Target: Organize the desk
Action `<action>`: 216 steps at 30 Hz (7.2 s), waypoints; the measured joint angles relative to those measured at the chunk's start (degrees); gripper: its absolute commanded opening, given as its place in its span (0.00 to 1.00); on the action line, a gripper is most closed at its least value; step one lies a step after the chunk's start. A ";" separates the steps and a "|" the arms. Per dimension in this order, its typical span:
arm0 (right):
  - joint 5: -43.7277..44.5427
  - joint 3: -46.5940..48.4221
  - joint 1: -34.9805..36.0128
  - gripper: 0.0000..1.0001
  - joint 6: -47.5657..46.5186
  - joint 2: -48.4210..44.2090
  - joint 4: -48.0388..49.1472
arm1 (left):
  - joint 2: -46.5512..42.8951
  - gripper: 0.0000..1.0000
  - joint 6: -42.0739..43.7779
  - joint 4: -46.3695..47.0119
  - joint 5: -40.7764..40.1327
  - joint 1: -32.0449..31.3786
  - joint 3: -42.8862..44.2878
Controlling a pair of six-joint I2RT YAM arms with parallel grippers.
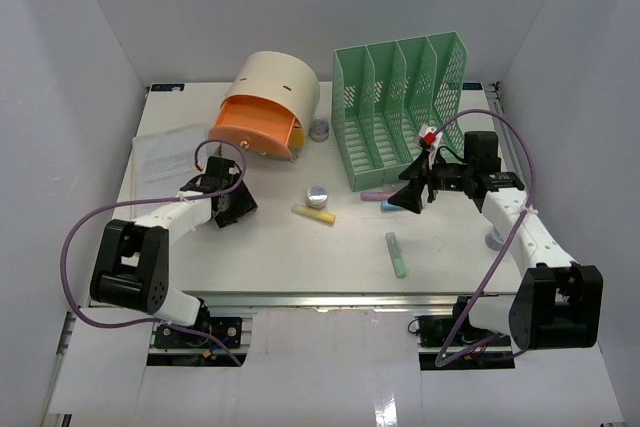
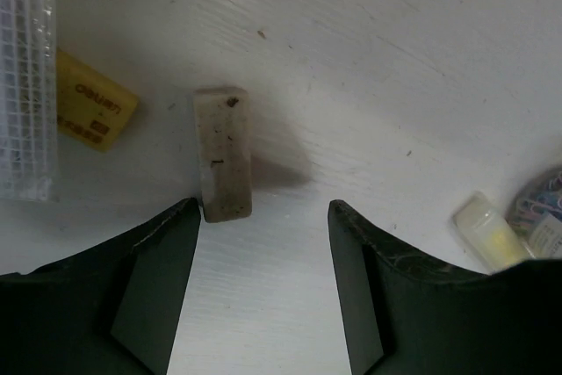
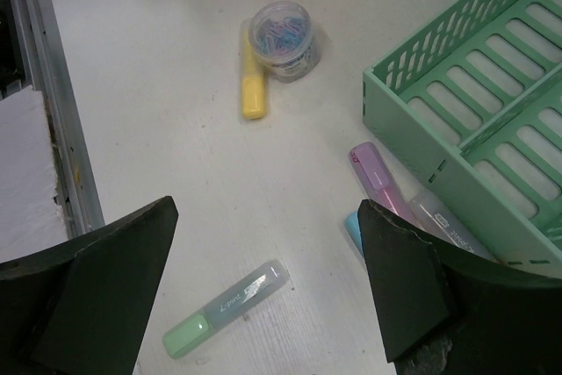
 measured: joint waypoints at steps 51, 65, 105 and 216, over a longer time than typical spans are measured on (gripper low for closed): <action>-0.98 -0.04 -2.21 0.90 -0.48 -0.65 0.04 | -21.66 0.02 -2.59 8.55 16.12 -4.91 17.64; 0.18 -0.04 -2.39 0.90 -0.90 -0.65 0.04 | -0.42 0.08 -0.24 4.19 3.96 -4.91 36.89; 18.07 7.92 30.17 0.96 -5.71 8.88 -1.03 | -44.48 0.93 24.30 12.98 -2.98 -4.91 6.06; 45.72 71.00 40.37 0.26 -2.35 47.92 -4.23 | -65.19 0.98 31.04 11.76 -10.39 -2.24 -10.17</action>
